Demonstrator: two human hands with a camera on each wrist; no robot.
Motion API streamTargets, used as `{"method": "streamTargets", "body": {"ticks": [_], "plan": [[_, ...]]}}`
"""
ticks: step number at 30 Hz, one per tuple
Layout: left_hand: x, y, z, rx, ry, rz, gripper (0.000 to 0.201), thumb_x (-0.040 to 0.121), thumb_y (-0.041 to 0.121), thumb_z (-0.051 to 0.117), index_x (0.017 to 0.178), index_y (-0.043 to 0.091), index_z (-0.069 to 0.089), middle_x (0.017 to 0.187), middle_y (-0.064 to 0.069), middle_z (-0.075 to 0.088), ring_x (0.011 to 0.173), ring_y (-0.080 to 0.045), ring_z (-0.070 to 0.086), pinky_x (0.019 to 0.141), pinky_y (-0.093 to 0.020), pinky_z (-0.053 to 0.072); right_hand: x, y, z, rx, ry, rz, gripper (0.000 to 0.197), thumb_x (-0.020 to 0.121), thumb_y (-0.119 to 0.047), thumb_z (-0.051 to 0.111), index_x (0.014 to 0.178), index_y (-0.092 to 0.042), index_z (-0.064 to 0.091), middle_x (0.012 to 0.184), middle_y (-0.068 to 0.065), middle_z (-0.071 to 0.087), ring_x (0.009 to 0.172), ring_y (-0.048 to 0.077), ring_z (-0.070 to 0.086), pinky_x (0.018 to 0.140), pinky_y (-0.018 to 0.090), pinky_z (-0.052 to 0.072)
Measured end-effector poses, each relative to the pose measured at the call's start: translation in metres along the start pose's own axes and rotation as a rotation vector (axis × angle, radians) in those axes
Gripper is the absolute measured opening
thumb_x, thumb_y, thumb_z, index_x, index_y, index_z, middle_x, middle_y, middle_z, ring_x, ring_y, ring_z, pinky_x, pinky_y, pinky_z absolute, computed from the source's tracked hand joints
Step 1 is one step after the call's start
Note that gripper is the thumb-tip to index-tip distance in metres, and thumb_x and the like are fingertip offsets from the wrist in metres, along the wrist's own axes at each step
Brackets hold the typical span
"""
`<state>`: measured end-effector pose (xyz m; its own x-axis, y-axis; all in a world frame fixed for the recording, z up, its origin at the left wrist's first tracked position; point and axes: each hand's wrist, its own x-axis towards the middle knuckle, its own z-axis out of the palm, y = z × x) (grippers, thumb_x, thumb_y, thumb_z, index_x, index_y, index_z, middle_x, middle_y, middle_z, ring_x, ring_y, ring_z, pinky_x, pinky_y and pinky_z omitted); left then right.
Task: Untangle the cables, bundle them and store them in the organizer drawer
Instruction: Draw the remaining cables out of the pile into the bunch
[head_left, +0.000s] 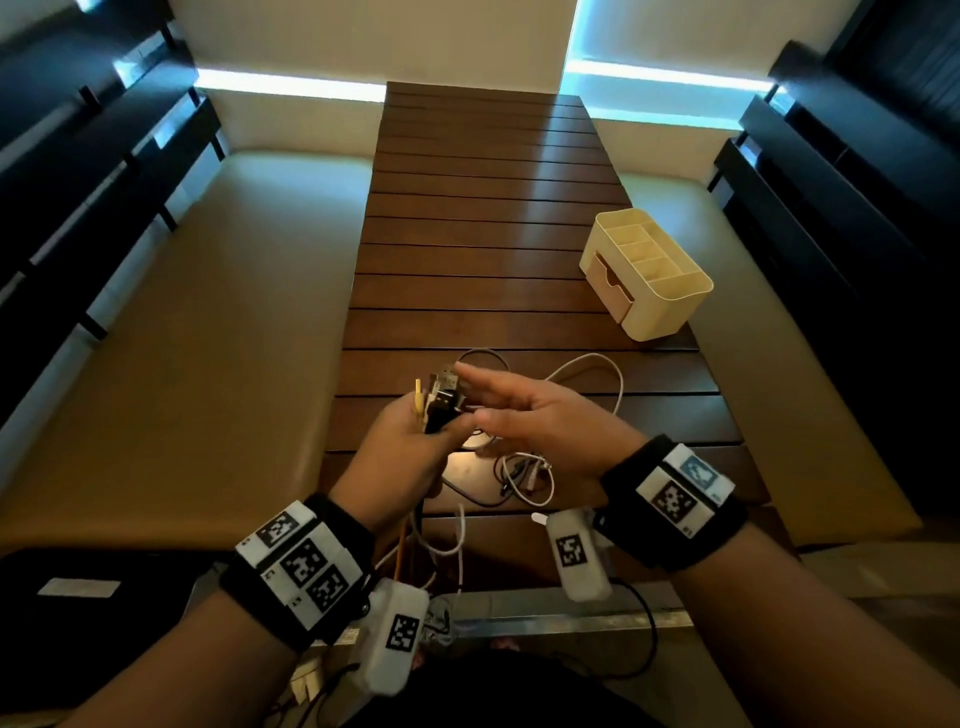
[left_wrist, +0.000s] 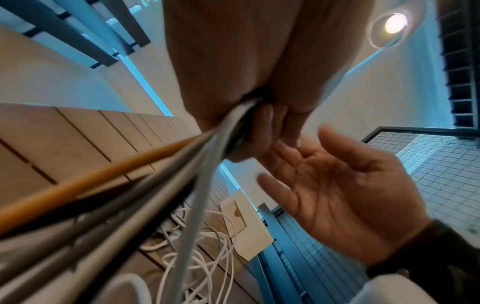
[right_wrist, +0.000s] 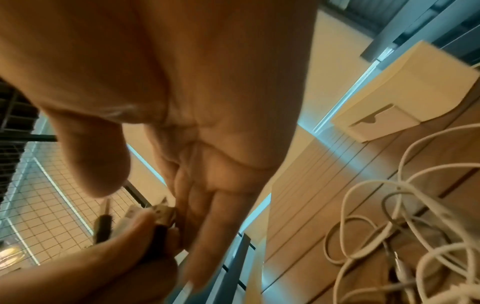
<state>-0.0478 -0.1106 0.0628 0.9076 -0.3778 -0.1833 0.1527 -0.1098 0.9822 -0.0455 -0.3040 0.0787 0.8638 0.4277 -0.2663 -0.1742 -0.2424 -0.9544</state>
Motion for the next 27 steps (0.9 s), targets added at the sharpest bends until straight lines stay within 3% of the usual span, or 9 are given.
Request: {"method": "streamTargets", "body": {"ticks": [3, 6, 9, 13, 17, 19, 22, 25, 27], "plan": [[0.007, -0.002, -0.005, -0.050, 0.026, -0.040, 0.012, 0.100, 0.022, 0.055, 0.091, 0.013, 0.054, 0.053, 0.004, 0.040, 0.043, -0.012, 0.034, 0.041, -0.024, 0.034, 0.005, 0.009, -0.007, 0.149, 0.125, 0.025, 0.034, 0.103, -0.017, 0.049, 0.135, -0.027, 0.054, 0.129, -0.004, 0.064, 0.117, 0.015, 0.064, 0.089, 0.034, 0.057], [0.010, -0.004, -0.013, -0.132, 0.077, -0.068, 0.017, 0.101, 0.023, 0.051, 0.087, 0.014, 0.047, 0.055, 0.004, 0.036, 0.044, -0.011, 0.033, 0.043, -0.024, 0.036, 0.007, 0.048, -0.018, -0.215, 0.356, 0.135, 0.022, 0.101, -0.024, 0.054, 0.121, -0.024, 0.062, 0.112, -0.005, 0.067, 0.100, 0.013, 0.065, 0.080, 0.024, 0.056], [0.008, -0.003, -0.017, -0.065, 0.100, -0.033, 0.019, 0.102, 0.026, 0.048, 0.091, 0.011, 0.051, 0.050, 0.007, 0.045, 0.046, -0.011, 0.046, 0.054, -0.028, 0.048, 0.005, 0.100, -0.021, -0.595, 0.261, 0.319, 0.030, 0.095, -0.025, 0.064, 0.125, -0.027, 0.063, 0.119, -0.005, 0.063, 0.107, 0.010, 0.060, 0.093, 0.028, 0.051], [0.006, -0.002, -0.021, -0.047, 0.110, -0.049, 0.030, 0.101, 0.034, 0.046, 0.095, 0.006, 0.054, 0.053, 0.002, 0.054, 0.054, -0.015, 0.061, 0.061, -0.029, 0.057, 0.007, 0.140, -0.017, -0.834, 0.211, 0.284, 0.059, 0.085, -0.028, 0.074, 0.140, -0.029, 0.053, 0.141, -0.007, 0.042, 0.122, 0.015, 0.052, 0.103, 0.031, 0.046], [0.003, 0.001, -0.022, -0.124, 0.104, -0.087, 0.029, 0.100, 0.036, 0.046, 0.098, 0.007, 0.051, 0.055, -0.001, 0.053, 0.055, -0.022, 0.065, 0.063, -0.043, 0.061, 0.008, 0.147, -0.019, -0.898, 0.225, 0.319, 0.047, 0.084, -0.035, 0.075, 0.127, -0.024, 0.061, 0.128, -0.003, 0.041, 0.112, 0.020, 0.054, 0.096, 0.035, 0.050], [0.001, 0.002, -0.021, -0.111, 0.113, -0.081, 0.028, 0.100, 0.035, 0.046, 0.097, 0.008, 0.049, 0.054, 0.002, 0.048, 0.050, -0.020, 0.060, 0.058, -0.041, 0.061, 0.006, 0.138, -0.023, -0.879, 0.242, 0.282, 0.028, 0.088, -0.035, 0.071, 0.110, -0.019, 0.066, 0.117, -0.003, 0.045, 0.103, 0.019, 0.054, 0.089, 0.034, 0.048], [-0.001, 0.001, -0.021, -0.063, 0.161, -0.043, 0.029, 0.100, 0.037, 0.045, 0.093, 0.009, 0.047, 0.053, 0.004, 0.041, 0.043, -0.013, 0.046, 0.047, -0.031, 0.052, -0.003, 0.116, -0.032, -0.610, 0.410, 0.174, 0.012, 0.093, -0.031, 0.065, 0.090, -0.020, 0.066, 0.100, -0.007, 0.056, 0.090, 0.011, 0.055, 0.076, 0.026, 0.045], [-0.001, -0.001, -0.023, -0.094, 0.192, -0.023, 0.028, 0.101, 0.036, 0.045, 0.094, 0.009, 0.044, 0.048, 0.007, 0.037, 0.040, -0.012, 0.037, 0.043, -0.027, 0.041, -0.015, 0.091, -0.043, -0.258, 0.601, 0.107, 0.012, 0.097, -0.028, 0.059, 0.095, -0.019, 0.067, 0.094, -0.001, 0.067, 0.083, 0.013, 0.064, 0.064, 0.020, 0.048], [0.000, -0.001, -0.024, -0.101, 0.198, -0.025, 0.026, 0.102, 0.035, 0.045, 0.095, 0.010, 0.043, 0.048, 0.007, 0.035, 0.040, -0.012, 0.035, 0.043, -0.026, 0.038, -0.018, 0.084, -0.054, -0.275, 0.683, 0.090, 0.014, 0.098, -0.030, 0.058, 0.094, -0.020, 0.067, 0.090, 0.000, 0.070, 0.081, 0.014, 0.066, 0.066, 0.026, 0.054]]}}
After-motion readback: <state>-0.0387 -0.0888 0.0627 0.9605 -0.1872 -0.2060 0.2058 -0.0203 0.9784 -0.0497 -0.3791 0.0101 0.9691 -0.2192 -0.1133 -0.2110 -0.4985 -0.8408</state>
